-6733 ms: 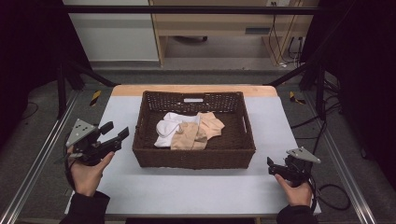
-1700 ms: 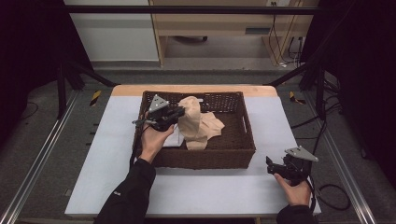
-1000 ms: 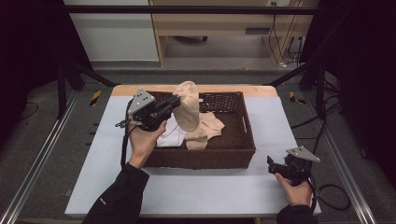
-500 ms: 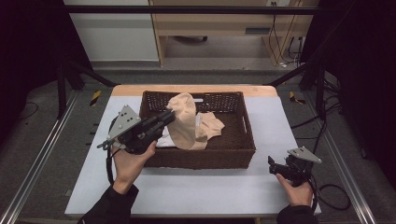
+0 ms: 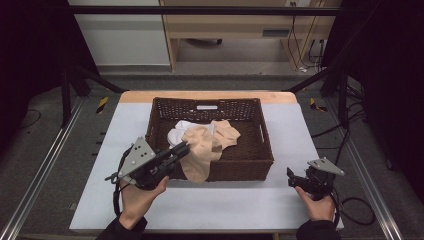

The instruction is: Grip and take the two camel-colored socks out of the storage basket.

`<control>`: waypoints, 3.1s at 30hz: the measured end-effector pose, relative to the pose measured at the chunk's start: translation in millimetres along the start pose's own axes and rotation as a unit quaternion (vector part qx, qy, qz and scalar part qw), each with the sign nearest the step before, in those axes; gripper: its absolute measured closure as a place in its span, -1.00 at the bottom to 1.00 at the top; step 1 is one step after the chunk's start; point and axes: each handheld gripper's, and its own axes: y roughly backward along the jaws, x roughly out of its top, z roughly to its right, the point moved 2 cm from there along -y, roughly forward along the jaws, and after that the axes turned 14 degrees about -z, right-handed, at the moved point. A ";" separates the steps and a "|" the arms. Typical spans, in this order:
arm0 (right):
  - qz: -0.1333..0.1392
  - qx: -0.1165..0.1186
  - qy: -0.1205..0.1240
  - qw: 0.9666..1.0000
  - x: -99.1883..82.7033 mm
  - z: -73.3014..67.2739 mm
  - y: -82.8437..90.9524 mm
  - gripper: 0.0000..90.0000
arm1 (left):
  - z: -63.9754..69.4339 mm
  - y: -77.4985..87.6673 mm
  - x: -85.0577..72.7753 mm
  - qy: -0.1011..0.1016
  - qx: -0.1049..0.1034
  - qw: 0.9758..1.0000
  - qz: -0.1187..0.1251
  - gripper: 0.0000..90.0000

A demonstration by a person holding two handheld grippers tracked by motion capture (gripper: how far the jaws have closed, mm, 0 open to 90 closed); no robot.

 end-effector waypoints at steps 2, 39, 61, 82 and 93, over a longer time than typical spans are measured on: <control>0.002 0.000 0.000 1.000 0.0 0.0 0.3 -0.85 | 3.0 0.9 -6.4 -0.003 0.000 1.000 -0.003 0.88; 0.001 0.002 0.001 1.000 -1.8 -1.3 2.8 -0.85 | 20.6 -46.8 -113.9 0.017 -0.036 0.984 -0.174 0.88; -0.002 0.003 0.000 1.000 -1.8 -0.3 1.3 -0.85 | 17.3 -55.0 -121.3 0.024 -0.028 0.982 -0.187 0.33; 0.000 0.004 -0.005 1.000 -1.0 0.2 0.3 -0.87 | -22.7 -42.3 -17.6 0.016 0.023 0.997 -0.075 0.10; -0.002 0.004 -0.006 1.000 -0.9 0.3 -1.0 -0.87 | -50.2 -80.1 15.0 0.014 0.052 0.995 -0.079 -0.01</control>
